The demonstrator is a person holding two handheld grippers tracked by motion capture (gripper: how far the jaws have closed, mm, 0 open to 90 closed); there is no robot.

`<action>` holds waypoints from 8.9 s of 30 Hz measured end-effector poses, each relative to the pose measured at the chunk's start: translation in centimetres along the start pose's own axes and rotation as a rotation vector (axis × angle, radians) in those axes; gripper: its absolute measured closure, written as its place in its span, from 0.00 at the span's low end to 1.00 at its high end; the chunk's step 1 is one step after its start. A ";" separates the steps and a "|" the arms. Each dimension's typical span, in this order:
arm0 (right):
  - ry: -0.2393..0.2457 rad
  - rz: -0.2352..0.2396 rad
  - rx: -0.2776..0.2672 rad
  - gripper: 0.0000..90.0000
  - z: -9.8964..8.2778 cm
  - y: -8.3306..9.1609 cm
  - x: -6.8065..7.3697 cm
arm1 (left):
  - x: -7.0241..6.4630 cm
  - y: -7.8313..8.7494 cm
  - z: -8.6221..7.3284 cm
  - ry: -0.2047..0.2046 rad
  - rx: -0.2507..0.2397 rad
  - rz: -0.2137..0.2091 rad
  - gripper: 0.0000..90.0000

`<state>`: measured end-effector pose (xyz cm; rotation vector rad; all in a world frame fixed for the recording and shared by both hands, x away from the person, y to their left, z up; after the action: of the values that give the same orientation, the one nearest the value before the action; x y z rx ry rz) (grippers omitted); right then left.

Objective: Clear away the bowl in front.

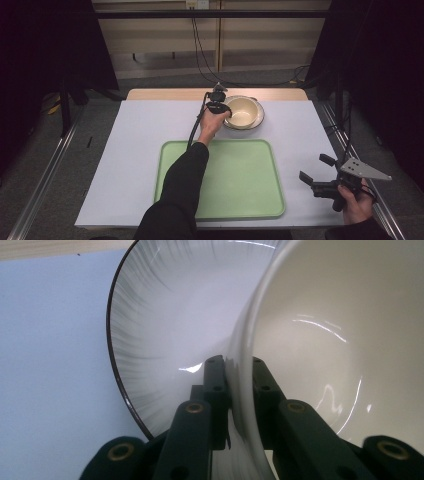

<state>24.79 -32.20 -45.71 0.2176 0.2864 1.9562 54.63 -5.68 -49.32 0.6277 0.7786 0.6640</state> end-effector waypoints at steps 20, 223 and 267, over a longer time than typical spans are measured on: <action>0.002 -0.005 -0.013 0.00 0.0 0.1 0.0 | -0.3 1.4 0.3 0.031 -0.041 -0.008 0.94; 0.009 -0.013 -0.022 0.00 0.2 0.2 -0.1 | -8.4 3.3 -7.0 -0.377 -0.072 -0.180 0.04; 0.016 -0.022 -0.023 0.00 0.2 0.1 -0.1 | -2.0 16.5 -12.4 -0.397 -0.383 0.036 0.04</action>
<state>24.78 -32.29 -45.49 0.1832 0.2752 1.9390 38.86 6.45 -43.53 0.4029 0.2602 0.6717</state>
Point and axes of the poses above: each handheld gripper's, and its own axes: y roughly backward along the jaws, z roughly out of its top, x roughly to its left, the point moved 5 cm from there along -y, roughly forward along the jaws, and after that the axes turned 8 degrees about -z, right-handed, at the moved point
